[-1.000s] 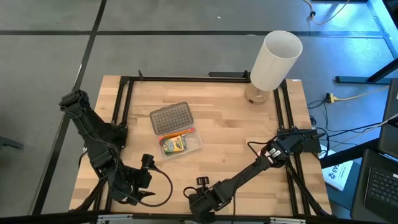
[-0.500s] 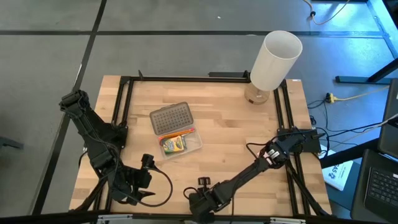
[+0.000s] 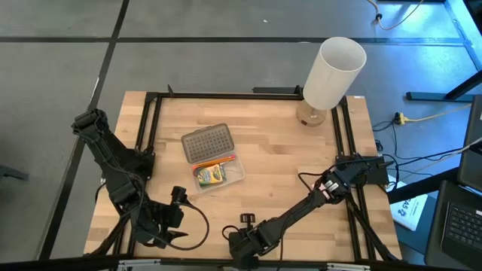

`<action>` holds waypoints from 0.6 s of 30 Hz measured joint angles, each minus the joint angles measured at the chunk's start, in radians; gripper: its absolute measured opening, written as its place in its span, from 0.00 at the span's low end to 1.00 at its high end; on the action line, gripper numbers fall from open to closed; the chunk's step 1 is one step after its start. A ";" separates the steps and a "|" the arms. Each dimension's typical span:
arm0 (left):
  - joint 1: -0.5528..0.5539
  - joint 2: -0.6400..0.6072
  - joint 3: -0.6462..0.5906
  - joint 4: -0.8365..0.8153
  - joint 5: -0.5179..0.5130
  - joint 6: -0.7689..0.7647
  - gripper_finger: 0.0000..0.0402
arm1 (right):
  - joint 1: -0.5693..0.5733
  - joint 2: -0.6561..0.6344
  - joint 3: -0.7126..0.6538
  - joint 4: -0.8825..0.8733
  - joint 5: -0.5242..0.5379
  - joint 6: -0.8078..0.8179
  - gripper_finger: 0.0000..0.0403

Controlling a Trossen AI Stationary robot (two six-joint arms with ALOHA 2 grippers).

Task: Pack school essentials
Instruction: Put the purple pen into the transparent supply box

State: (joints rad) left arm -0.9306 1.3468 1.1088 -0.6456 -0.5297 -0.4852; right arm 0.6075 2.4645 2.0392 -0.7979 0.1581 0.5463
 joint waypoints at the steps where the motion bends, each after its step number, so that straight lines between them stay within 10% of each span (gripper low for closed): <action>1: 0.000 0.000 0.000 0.000 0.000 0.000 0.97 | 0.000 0.000 0.000 0.000 0.000 0.003 0.13; 18: -0.023 0.000 0.000 0.000 0.000 0.000 0.97 | -0.068 0.010 0.134 -0.144 -0.002 -0.098 0.12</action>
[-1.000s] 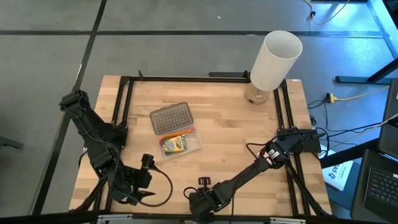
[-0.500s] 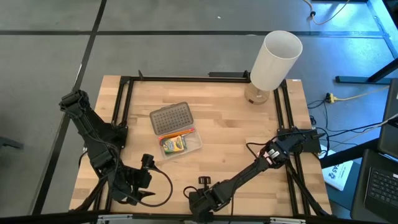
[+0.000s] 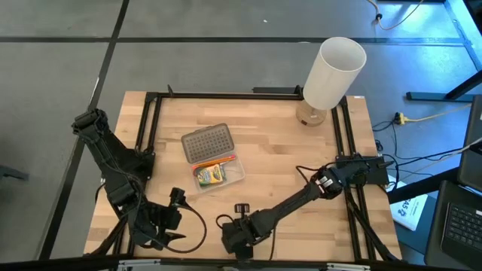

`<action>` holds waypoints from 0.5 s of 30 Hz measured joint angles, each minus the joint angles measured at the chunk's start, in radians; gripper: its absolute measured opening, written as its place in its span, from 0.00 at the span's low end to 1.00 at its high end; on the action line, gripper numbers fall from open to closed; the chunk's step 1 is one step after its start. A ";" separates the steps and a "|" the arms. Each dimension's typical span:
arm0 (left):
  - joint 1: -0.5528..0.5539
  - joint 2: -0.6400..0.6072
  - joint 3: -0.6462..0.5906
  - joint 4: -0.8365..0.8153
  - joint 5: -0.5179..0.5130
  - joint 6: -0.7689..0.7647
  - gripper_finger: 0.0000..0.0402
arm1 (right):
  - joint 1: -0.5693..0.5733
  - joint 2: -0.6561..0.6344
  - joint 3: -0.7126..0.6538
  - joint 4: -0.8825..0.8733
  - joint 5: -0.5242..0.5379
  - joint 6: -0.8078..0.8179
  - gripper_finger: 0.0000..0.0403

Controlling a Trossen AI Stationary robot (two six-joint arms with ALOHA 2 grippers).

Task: Pack school essentials
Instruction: Put the purple pen into the transparent supply box

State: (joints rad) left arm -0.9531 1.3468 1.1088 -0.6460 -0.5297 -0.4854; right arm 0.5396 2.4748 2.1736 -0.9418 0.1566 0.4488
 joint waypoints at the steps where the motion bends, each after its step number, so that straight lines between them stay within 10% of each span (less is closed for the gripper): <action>1: -0.005 0.000 0.000 0.000 0.000 0.000 0.97 | -0.007 0.000 0.014 -0.009 0.000 -0.016 0.11; 15: -0.062 0.000 0.000 0.000 -0.003 -0.010 0.97 | -0.145 -0.007 0.180 -0.153 -0.017 -0.246 0.01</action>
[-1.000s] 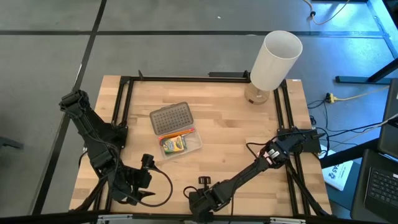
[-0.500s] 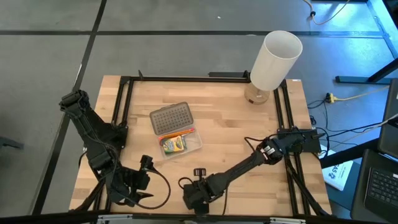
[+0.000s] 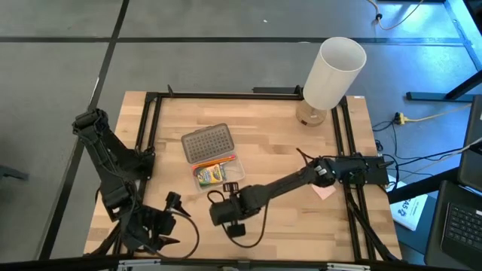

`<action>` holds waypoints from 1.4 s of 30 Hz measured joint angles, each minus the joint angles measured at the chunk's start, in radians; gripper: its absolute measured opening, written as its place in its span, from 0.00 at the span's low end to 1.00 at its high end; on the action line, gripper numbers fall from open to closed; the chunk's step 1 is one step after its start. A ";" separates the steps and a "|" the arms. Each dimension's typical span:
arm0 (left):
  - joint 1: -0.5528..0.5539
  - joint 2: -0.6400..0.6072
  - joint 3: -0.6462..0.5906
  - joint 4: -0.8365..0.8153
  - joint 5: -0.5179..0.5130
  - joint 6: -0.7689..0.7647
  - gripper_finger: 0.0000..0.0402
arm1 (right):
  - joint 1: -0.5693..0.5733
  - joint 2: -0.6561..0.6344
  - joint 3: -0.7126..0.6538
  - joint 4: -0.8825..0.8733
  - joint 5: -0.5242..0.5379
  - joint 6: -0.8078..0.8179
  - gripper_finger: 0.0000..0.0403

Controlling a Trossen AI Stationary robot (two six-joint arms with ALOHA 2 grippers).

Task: Pack school essentials
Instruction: Put the purple pen into the transparent supply box

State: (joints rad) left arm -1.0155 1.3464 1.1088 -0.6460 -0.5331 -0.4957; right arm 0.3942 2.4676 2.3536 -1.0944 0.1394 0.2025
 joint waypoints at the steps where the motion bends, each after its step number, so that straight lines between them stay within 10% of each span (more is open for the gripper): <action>1: -0.002 0.000 0.000 0.000 0.000 0.000 0.97 | -0.006 0.000 -0.002 0.000 -0.020 -0.003 0.01; 12: -0.006 0.000 0.000 0.000 -0.002 0.000 0.97 | -0.041 0.001 -0.020 -0.007 -0.228 0.059 0.15; 27: -0.006 0.000 0.000 -0.001 -0.001 0.000 0.97 | -0.041 0.046 -0.020 -0.001 -0.149 0.085 0.51; 42: -0.006 0.000 0.000 -0.004 -0.001 -0.001 0.97 | -0.044 0.126 -0.018 0.014 -0.130 0.114 0.54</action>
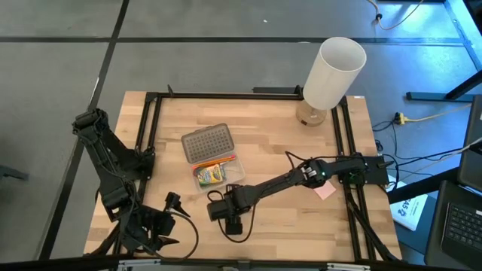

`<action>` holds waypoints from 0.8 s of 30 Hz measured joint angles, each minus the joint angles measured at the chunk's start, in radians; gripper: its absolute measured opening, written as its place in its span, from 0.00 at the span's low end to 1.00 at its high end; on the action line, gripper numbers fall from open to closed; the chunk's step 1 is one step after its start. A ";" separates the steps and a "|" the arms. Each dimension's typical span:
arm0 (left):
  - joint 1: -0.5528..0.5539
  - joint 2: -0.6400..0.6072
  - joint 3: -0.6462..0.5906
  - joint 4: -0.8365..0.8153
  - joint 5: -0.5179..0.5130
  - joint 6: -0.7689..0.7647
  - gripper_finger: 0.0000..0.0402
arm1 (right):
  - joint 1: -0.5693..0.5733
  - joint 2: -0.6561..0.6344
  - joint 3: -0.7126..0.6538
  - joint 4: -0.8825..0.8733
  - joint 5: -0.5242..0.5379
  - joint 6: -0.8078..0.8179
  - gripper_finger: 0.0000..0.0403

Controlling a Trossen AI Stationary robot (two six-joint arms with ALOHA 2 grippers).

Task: Pack school essentials
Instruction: Put the purple pen into the transparent supply box

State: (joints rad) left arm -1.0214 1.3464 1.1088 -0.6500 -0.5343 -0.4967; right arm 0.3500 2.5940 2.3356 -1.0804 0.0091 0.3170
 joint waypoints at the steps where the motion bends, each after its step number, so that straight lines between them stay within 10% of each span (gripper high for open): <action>1: 0.000 0.000 0.000 0.000 0.000 0.000 0.97 | 0.001 0.006 0.001 0.002 0.003 0.009 0.54; 24: 0.002 0.000 0.000 0.000 0.000 -0.001 0.97 | -0.001 0.014 0.000 0.008 0.003 0.020 0.23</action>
State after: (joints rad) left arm -1.0195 1.3464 1.1088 -0.6498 -0.5345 -0.4973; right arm 0.3489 2.6083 2.3356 -1.0725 0.0116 0.3365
